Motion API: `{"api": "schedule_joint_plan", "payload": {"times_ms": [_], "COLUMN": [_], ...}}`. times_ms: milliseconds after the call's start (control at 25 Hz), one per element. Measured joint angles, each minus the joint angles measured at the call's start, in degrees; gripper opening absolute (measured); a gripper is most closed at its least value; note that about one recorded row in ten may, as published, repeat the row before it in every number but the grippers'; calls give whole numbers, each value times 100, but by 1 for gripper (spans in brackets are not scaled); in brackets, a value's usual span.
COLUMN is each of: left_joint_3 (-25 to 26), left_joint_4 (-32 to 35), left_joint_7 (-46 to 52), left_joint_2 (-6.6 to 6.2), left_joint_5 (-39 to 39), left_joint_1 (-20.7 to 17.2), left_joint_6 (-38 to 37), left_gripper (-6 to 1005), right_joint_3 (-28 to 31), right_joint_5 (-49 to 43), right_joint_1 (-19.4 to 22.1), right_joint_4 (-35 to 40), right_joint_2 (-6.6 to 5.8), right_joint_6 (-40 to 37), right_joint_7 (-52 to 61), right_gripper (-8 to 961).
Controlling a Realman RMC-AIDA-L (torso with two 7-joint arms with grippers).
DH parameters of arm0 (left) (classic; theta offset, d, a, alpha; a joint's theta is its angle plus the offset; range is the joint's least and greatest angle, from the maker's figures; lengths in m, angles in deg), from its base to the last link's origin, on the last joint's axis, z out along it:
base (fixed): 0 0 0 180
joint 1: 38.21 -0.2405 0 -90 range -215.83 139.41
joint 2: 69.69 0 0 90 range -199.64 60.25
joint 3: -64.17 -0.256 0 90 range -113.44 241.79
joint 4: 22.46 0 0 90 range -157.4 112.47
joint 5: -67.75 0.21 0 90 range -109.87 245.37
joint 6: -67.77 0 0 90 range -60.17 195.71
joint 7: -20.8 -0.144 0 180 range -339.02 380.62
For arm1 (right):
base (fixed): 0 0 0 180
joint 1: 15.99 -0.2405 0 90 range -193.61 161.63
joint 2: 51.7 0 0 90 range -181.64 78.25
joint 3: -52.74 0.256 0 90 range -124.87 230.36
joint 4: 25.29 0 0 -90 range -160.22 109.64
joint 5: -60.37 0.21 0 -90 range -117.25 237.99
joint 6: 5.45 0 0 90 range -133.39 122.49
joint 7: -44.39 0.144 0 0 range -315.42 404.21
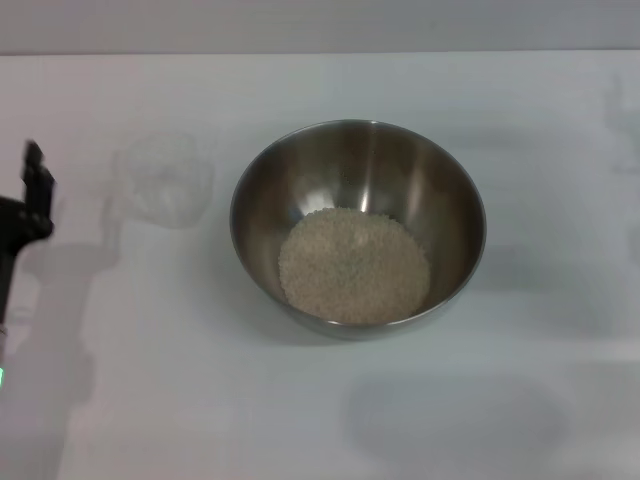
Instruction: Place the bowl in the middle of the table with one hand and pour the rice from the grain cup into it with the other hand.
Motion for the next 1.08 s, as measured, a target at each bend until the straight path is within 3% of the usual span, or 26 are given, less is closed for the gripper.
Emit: {"api": "schedule_joint_plan", "payload": {"times_ms": [80, 240, 480, 680, 960, 1080], "left_joint_3": [9, 157, 403, 403, 564, 566], "left_joint_4": [511, 797, 1111, 1202, 1157, 1133], "left_joint_7": [730, 1241, 1262, 1277, 1284, 1285], "left_joint_2": [-4, -18, -8, 3, 32, 39], "left_joint_5": [4, 1, -2, -31, -60, -61], "left_joint_1": [305, 497, 794, 874, 811, 767], "left_joint_6": [-387, -604, -730, -727, -661, -658], "left_gripper": [564, 584, 645, 818, 842, 842], "right_joint_3": [-35, -64, -361, -473, -484, -491], "right_joint_5": [-13, -16, -19, -19, -19, -19], "right_joint_1": [81, 227, 353, 400, 323, 269], "right_joint_4": [-69, -62, -156, -161, -128, -115], "right_joint_2": [34, 72, 88, 95, 95, 80], "right_joint_6": [0, 3, 303, 392, 480, 473], "right_joint_7": [-9, 145, 1128, 1154, 1179, 1170], "right_gripper": [485, 484, 556, 627, 804, 804]}}
